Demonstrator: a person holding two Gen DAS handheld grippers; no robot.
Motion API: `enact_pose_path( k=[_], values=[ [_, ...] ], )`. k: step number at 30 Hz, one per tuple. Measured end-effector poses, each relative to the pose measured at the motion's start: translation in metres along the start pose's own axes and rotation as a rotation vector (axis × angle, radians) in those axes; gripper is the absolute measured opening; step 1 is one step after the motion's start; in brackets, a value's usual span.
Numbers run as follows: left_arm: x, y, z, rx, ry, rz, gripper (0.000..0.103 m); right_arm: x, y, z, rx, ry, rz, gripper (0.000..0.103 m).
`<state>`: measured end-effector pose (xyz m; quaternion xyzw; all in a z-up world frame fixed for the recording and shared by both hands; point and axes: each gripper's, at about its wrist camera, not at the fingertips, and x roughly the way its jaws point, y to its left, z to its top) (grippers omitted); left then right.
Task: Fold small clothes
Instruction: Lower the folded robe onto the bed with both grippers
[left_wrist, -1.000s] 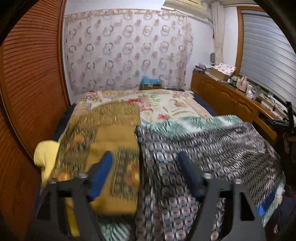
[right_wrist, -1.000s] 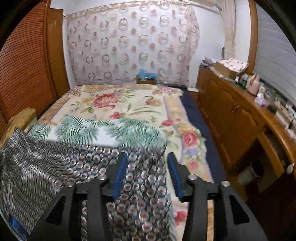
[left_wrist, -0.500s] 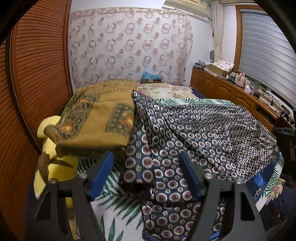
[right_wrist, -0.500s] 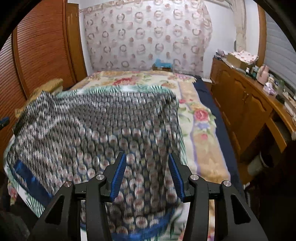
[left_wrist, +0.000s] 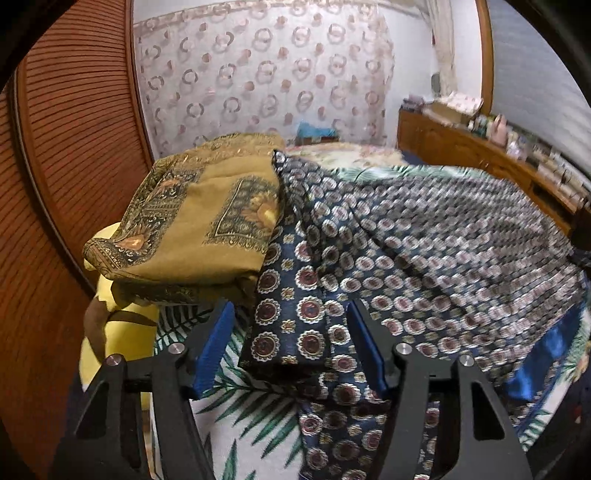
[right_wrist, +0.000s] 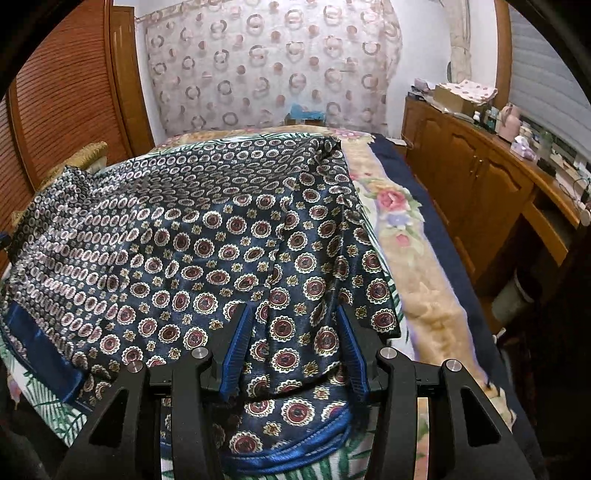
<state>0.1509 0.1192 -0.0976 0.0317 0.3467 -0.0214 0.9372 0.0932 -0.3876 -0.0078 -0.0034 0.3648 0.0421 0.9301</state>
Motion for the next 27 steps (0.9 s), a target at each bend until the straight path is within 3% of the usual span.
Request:
enact_pose_path(
  k=[4,7,10,12,14,21,22,23,24,27],
  values=[
    [-0.002,-0.005,-0.004,0.018,0.005,0.017,0.059,0.007,0.002,-0.001,0.009,-0.016,-0.001,0.053],
    [-0.017,-0.01,-0.007,0.032,-0.031,0.051,0.059,0.014,0.012,-0.008,-0.004,-0.033,-0.017,0.057],
    [-0.036,-0.014,-0.009,0.024,-0.075,0.034,0.059,0.016,0.016,-0.011,-0.008,-0.05,-0.034,0.059],
    [-0.042,-0.017,-0.01,0.025,-0.089,0.009,0.047,0.015,0.014,-0.012,0.001,-0.053,-0.028,0.059],
    [-0.037,-0.02,-0.01,0.035,-0.069,0.0,0.047,0.014,0.013,-0.013,0.007,-0.058,-0.022,0.059],
    [0.009,-0.016,-0.011,0.039,0.059,0.079,0.045,0.02,0.015,-0.014,0.003,-0.06,-0.022,0.059],
    [0.015,-0.015,-0.011,0.045,0.072,0.093,0.039,0.02,0.015,-0.014,0.003,-0.06,-0.021,0.059],
    [0.019,-0.014,-0.011,0.042,0.083,0.1,0.018,0.02,0.015,-0.014,0.003,-0.06,-0.021,0.059],
    [0.02,-0.011,-0.01,0.027,0.084,0.089,0.006,0.02,0.015,-0.014,0.003,-0.06,-0.022,0.059],
    [0.006,-0.01,-0.004,-0.006,0.035,0.022,0.003,0.02,0.015,-0.014,0.005,-0.061,-0.02,0.059]
  ],
)
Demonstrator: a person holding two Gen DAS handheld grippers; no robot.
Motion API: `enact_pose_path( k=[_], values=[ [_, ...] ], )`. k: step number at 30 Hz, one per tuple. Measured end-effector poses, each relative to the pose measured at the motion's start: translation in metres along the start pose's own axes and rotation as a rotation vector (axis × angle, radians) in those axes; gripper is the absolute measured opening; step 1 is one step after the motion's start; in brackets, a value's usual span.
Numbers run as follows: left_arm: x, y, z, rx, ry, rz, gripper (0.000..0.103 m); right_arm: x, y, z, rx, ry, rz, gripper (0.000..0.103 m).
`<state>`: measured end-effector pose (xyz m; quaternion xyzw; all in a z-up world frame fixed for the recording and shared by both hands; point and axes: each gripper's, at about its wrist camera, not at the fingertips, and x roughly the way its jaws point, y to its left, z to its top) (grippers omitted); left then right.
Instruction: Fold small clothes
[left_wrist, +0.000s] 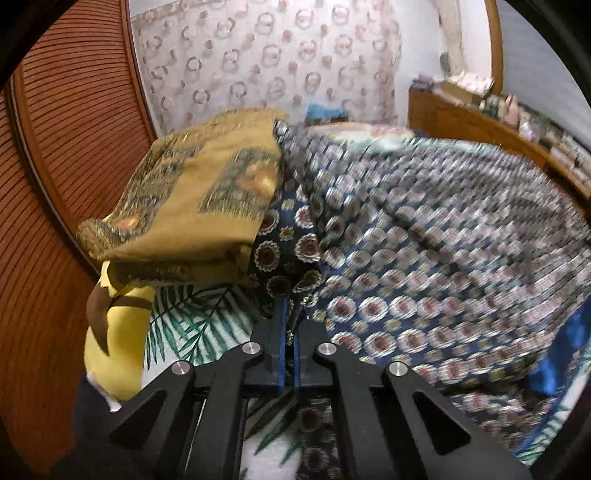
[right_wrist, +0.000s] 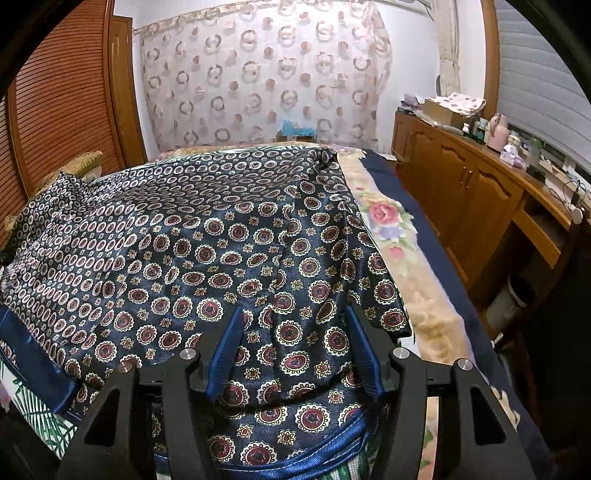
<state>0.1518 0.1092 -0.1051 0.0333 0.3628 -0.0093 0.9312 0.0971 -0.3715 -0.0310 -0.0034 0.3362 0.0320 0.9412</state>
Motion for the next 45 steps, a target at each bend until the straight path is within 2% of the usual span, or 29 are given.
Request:
enact_pose_path(
  k=[5,10,11,14,17,19,22,26,27,29,38,45],
  values=[
    [-0.051,-0.011,0.022,-0.068,-0.117,-0.194,0.003,0.001,0.0,0.001,-0.001,0.0,0.001,0.059],
    [-0.073,-0.017,0.041,-0.123,-0.153,-0.342,0.003,0.002,0.001,0.001,-0.002,0.0,0.001,0.059],
    [-0.073,-0.015,0.042,-0.138,-0.152,-0.35,0.003,0.002,0.001,0.001,-0.002,-0.001,0.002,0.059],
    [-0.063,-0.004,0.034,-0.176,-0.103,-0.293,0.003,0.003,0.001,0.001,-0.002,-0.001,0.001,0.059],
    [-0.046,0.012,0.005,-0.24,-0.014,-0.267,0.003,0.003,0.001,0.001,-0.002,-0.001,0.001,0.059],
    [-0.032,0.022,-0.015,-0.263,0.038,-0.206,0.003,0.003,0.002,0.002,-0.001,-0.001,0.002,0.059],
    [-0.025,0.03,-0.032,-0.279,0.067,-0.173,0.003,0.004,0.001,0.002,-0.001,-0.001,0.004,0.059],
    [-0.028,0.03,-0.038,-0.263,0.055,-0.165,0.005,0.005,0.001,0.002,-0.005,0.001,0.0,0.059],
    [-0.029,0.028,-0.037,-0.252,0.053,-0.158,0.02,0.006,0.002,0.003,-0.006,0.001,-0.001,0.059],
    [-0.028,0.027,-0.038,-0.238,0.048,-0.155,0.041,0.006,0.002,0.003,-0.006,0.001,-0.001,0.059],
    [-0.013,0.015,-0.044,-0.218,0.103,-0.177,0.042,0.006,0.001,0.003,-0.005,0.0,0.003,0.059],
    [-0.014,0.01,-0.045,-0.192,0.094,-0.15,0.042,0.007,0.0,0.002,0.005,-0.006,0.01,0.059]
  ],
)
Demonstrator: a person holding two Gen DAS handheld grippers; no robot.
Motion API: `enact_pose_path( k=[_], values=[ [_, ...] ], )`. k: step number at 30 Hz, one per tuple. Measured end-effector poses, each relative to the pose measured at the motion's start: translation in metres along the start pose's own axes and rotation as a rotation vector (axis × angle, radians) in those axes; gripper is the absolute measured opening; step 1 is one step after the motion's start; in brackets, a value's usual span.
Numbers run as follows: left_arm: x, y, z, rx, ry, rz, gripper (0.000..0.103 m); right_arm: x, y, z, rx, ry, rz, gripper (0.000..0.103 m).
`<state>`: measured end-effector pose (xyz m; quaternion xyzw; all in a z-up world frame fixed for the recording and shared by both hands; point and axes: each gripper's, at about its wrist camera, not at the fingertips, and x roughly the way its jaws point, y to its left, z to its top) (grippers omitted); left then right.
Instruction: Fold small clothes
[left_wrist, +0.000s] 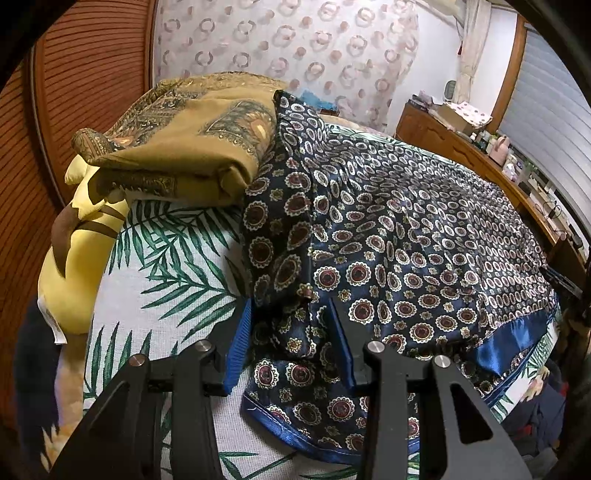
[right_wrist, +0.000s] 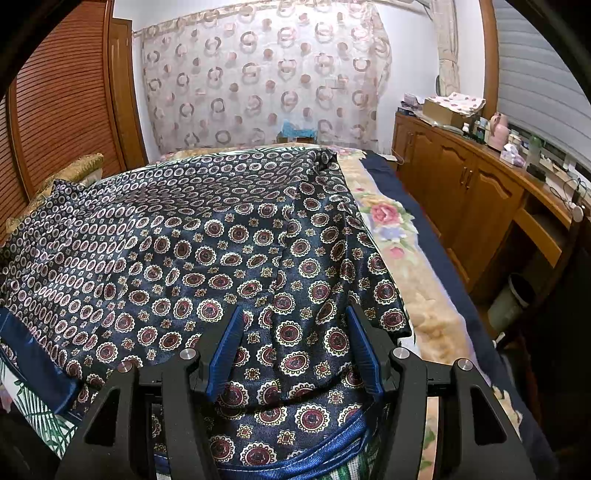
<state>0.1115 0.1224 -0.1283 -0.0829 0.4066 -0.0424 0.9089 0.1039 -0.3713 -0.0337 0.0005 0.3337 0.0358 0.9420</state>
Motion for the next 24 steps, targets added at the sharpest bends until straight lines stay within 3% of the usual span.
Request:
enact_pose_path(
  k=[7,14,24],
  values=[
    [0.0,0.0,-0.001,-0.001,-0.01,0.002,0.042,0.0,-0.003,-0.001,0.007,-0.002,0.019,0.061],
    [-0.004,-0.004,-0.003,0.004,-0.008,-0.045,0.004,0.001,-0.001,-0.001,0.006,0.0,0.025,0.063],
    [-0.043,-0.04,0.013,0.062,-0.129,-0.149,0.003,0.001,0.0,-0.001,0.013,-0.001,0.029,0.064]
  ],
)
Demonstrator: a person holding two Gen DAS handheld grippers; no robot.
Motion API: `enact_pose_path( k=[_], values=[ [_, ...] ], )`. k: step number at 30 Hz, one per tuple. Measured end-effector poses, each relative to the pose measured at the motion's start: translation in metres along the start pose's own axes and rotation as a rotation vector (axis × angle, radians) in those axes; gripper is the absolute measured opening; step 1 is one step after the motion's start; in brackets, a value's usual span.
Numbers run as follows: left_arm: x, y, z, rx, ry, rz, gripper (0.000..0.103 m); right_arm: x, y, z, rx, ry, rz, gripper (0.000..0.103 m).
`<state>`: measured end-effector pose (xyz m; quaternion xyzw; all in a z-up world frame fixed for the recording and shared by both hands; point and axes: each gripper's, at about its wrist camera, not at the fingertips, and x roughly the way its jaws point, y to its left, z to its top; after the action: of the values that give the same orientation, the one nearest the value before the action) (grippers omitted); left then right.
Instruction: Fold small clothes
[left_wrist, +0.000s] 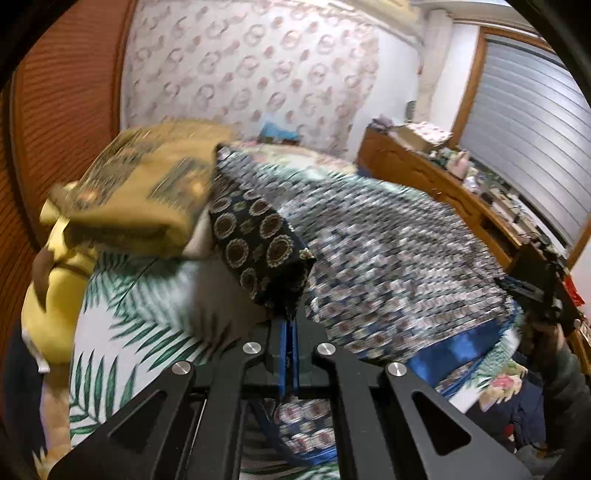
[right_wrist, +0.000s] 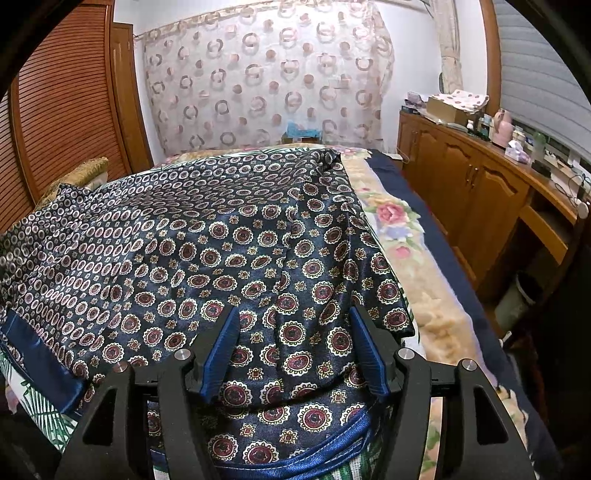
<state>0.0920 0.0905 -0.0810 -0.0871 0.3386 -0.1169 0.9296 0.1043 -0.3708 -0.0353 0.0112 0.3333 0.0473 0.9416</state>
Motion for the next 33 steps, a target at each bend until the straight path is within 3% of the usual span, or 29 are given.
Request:
enact_pose_path(
  k=[9,22,27,33],
  values=[
    [0.006,-0.072,0.053,0.115,-0.071,-0.14,0.002,-0.004,0.001,-0.001,0.033,0.0,0.049,0.064],
    [0.039,-0.219,0.112,0.326,-0.069,-0.344,0.002,-0.054,0.007,0.001,0.025,-0.1,0.084,0.064],
    [0.055,-0.262,0.123,0.384,-0.026,-0.378,0.002,-0.07,0.002,-0.009,0.034,-0.129,0.079,0.064],
    [0.07,-0.275,0.119,0.4,0.019,-0.371,0.003,-0.069,-0.008,-0.023,0.056,-0.124,0.075,0.064]
  ],
)
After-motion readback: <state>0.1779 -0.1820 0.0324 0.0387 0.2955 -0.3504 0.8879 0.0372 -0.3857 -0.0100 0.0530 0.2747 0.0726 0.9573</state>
